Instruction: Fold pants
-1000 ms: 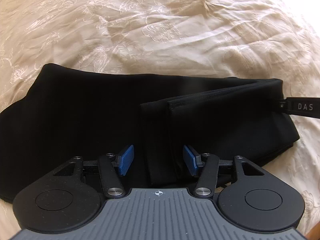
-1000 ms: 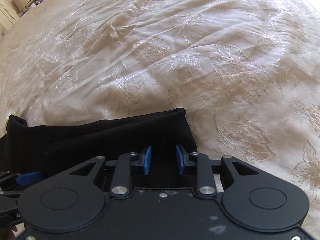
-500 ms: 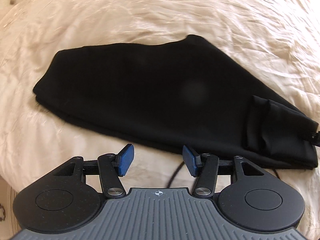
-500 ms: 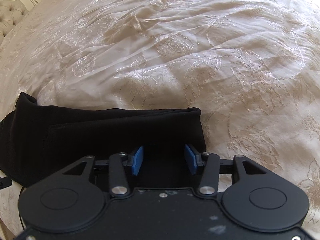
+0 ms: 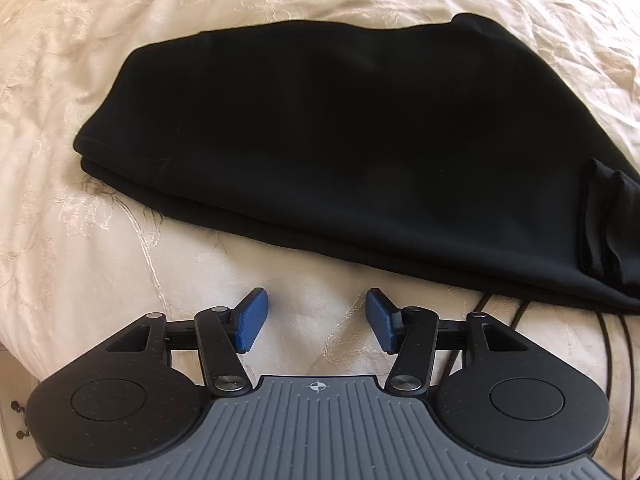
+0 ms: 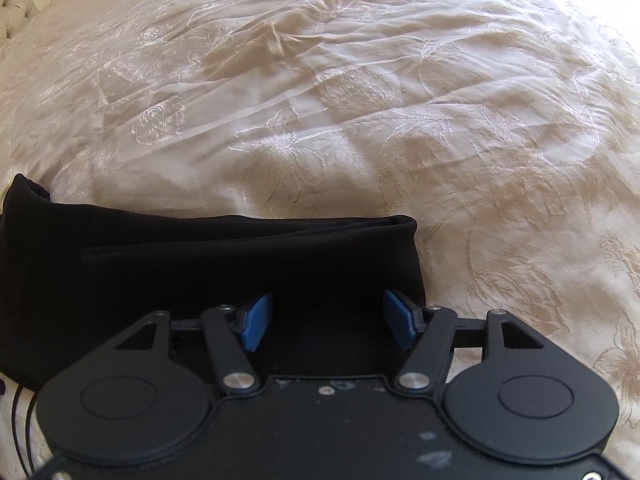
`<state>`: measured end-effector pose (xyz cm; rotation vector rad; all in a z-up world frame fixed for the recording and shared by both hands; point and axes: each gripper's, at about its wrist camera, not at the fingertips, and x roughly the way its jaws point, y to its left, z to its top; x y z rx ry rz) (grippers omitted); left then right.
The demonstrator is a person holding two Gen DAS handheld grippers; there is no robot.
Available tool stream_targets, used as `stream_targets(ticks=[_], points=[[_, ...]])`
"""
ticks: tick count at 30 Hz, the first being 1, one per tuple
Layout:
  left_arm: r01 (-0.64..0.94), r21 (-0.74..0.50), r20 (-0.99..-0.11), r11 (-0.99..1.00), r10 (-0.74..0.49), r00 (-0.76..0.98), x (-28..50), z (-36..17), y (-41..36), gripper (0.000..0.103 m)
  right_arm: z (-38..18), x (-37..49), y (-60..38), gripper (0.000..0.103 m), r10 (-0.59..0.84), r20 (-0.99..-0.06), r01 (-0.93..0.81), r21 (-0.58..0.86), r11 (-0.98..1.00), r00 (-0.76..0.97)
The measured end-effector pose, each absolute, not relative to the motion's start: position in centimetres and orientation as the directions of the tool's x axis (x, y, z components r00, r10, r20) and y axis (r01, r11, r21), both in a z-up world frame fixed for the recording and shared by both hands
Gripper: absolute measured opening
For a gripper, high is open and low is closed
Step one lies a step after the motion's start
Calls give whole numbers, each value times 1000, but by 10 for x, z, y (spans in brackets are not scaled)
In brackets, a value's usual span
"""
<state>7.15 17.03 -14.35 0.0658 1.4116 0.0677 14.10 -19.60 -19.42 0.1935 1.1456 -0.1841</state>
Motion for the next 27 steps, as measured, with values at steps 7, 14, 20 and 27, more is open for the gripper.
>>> stream_targets(ticks=[7,14,20,27], points=[[70,83,-986,994,72,153,73,-158,175,71,-196,151,-193,68,-66,-930,268,36,963,363],[102,77,-986,992,60,158,77,-168,182,99,-170,150,-188,59,-80,-917,325,56,944,392],[133,39,-985,990,16,171,76,-171,189,103,-142,137,-128,57,36,-869,196,151,969,494],[147,35,-981,989,6,193,59,-170,186,103,-176,152,-58,53,91,-902,86,140,986,422]])
